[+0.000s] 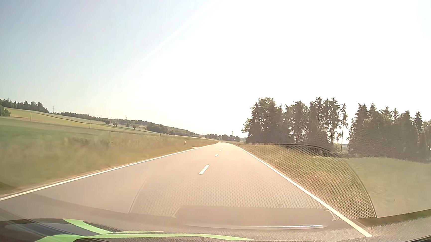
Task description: Follow the waypoints while adhering to traffic rules and regulations
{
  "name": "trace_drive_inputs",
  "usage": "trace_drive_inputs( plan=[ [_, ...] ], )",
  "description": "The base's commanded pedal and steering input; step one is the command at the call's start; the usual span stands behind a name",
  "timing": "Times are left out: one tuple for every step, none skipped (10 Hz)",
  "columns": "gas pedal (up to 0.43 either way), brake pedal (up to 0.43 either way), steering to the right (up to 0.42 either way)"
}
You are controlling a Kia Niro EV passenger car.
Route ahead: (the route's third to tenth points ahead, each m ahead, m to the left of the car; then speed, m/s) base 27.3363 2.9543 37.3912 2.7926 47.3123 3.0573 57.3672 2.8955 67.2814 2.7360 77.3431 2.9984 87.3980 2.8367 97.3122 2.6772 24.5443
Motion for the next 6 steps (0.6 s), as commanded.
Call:
trace_drive_inputs(
  plan=[
    [0.209, 0.000, -0.001],
    [0.220, 0.000, -0.001],
    [0.209, 0.000, -0.001],
    [0.197, 0.000, -0.001],
    [0.197, 0.000, -0.001],
    [0.197, 0.000, -0.001]
  ],
)
